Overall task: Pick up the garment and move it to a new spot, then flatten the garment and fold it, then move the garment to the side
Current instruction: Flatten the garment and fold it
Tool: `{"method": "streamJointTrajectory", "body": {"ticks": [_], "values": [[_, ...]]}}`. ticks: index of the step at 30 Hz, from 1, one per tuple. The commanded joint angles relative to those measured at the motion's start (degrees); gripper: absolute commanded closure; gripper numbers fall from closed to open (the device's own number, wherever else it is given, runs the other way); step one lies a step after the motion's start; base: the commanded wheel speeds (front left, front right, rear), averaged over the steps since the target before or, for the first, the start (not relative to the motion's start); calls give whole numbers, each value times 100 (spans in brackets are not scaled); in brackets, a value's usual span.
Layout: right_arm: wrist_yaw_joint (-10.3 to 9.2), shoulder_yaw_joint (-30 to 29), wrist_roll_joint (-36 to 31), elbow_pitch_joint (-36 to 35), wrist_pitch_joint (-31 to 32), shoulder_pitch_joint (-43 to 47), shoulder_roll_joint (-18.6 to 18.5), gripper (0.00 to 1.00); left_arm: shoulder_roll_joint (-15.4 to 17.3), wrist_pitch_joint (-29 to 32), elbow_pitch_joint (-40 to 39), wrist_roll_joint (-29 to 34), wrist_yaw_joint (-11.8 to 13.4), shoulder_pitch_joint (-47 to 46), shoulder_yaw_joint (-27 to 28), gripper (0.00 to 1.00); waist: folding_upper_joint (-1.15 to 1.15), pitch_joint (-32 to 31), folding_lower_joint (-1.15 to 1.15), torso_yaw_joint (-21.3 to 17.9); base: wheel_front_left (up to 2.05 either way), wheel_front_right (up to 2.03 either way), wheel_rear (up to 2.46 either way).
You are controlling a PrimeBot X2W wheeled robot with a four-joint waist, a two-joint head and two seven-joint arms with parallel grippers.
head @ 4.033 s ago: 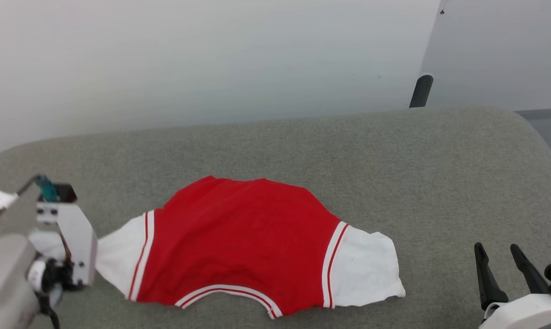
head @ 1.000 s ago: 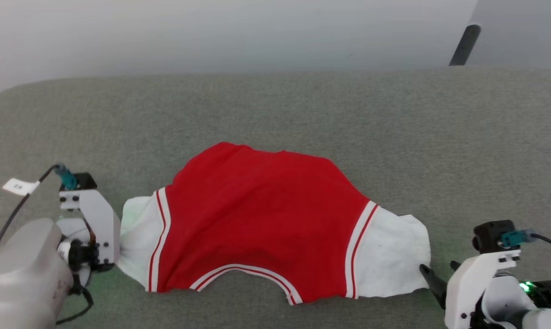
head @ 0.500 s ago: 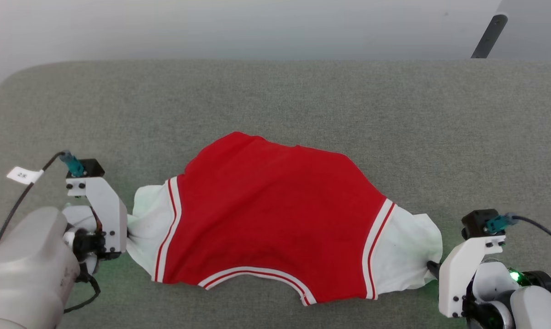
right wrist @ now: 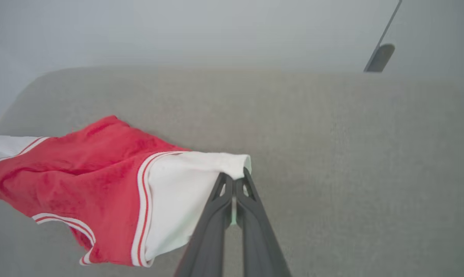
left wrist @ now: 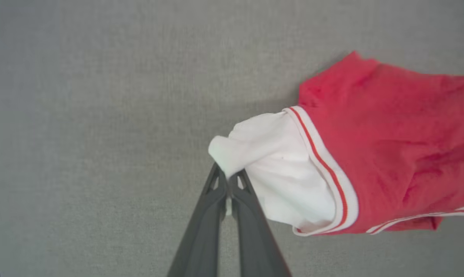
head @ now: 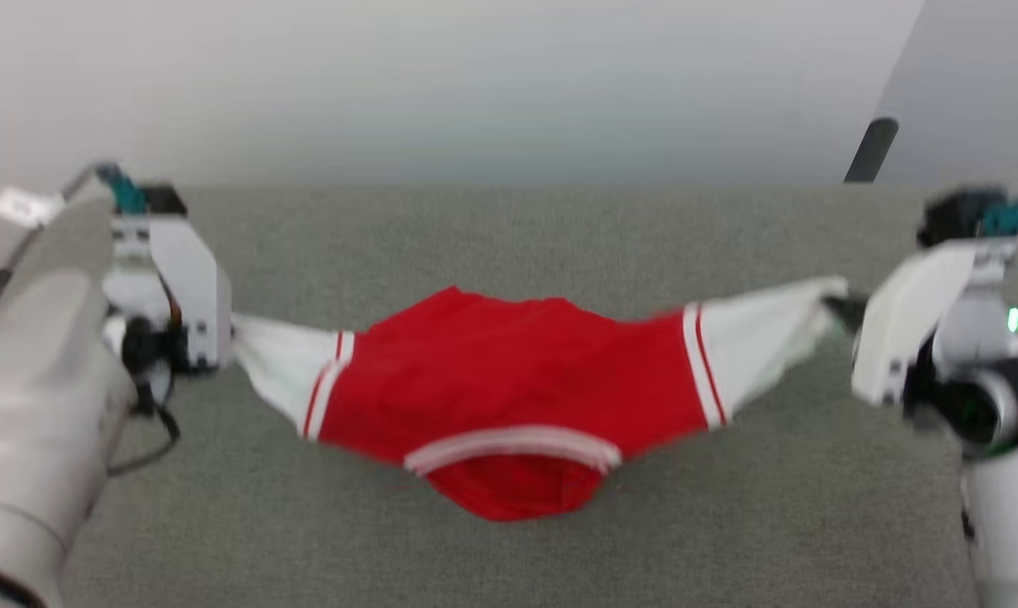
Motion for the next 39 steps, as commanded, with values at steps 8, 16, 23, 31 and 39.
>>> {"method": "streamJointTrajectory", "body": {"ticks": [8, 16, 23, 31, 39], "values": [[-5, 594, -37, 916, -1098, -1988, -93, 100, -88, -582, -88, 354, 178, -1432, 50, 100, 0, -534, 0, -119, 0, 0, 0], [-5, 930, -264, 2397, -2954, -3922, 10, 100, -132, -1566, 114, 707, 521, -2683, 120, 100, 0, -546, 0, -280, 0, 0, 0], [-5, 1073, -590, 3471, -4247, -5070, -46, 100, -177, -2279, 340, 900, 787, -3384, 164, 100, 0, -430, 0, -355, 0, 0, 0], [-5, 1270, -965, 4859, -4901, -5915, -30, 100, -240, -2695, 657, 985, 851, -3771, 149, 100, 0, -264, 0, -411, 0, 0, 0], [-5, 1265, -1024, 5478, -5207, -6595, -127, 100, -243, -2871, 771, 969, 874, -4266, 206, 100, 0, 641, 0, -442, 0, 0, 0]]}}
